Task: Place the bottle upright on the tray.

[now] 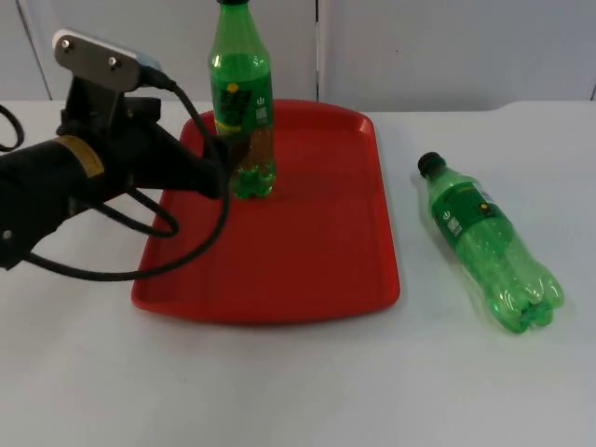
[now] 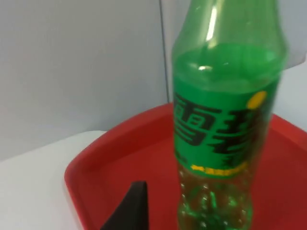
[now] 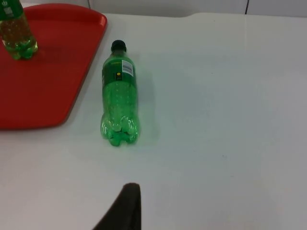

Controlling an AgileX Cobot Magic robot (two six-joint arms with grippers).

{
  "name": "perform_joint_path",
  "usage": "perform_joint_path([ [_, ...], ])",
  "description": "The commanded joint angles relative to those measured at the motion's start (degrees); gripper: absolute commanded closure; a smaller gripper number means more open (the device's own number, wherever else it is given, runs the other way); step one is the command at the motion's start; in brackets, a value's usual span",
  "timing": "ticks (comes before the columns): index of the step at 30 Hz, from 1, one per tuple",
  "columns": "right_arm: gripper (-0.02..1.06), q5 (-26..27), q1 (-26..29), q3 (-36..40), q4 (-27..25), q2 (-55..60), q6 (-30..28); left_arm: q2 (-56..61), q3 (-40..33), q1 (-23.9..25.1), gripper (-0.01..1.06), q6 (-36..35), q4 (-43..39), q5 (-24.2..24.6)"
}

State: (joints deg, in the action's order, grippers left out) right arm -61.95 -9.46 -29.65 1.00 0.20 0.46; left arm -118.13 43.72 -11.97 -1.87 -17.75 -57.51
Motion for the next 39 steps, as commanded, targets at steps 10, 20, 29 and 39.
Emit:
perform_joint_path([
  [10,-0.01,0.2,0.1,0.1,-0.1,-0.2,0.1,17.1,-5.7,0.1,0.03,-5.8,-0.9,12.0],
  [20,-0.01,0.2,0.1,0.1,-0.1,-0.2,0.1,39.0,-5.7,0.1,0.03,-9.3,1.0,36.3],
  [29,-0.01,0.2,0.1,0.1,-0.1,-0.2,0.1,55.8,-5.7,0.1,0.03,-14.5,2.3,54.7],
  [39,-0.01,0.2,0.1,0.1,-0.1,-0.2,0.1,71.3,-5.7,0.1,0.03,-14.5,2.3,70.6],
])
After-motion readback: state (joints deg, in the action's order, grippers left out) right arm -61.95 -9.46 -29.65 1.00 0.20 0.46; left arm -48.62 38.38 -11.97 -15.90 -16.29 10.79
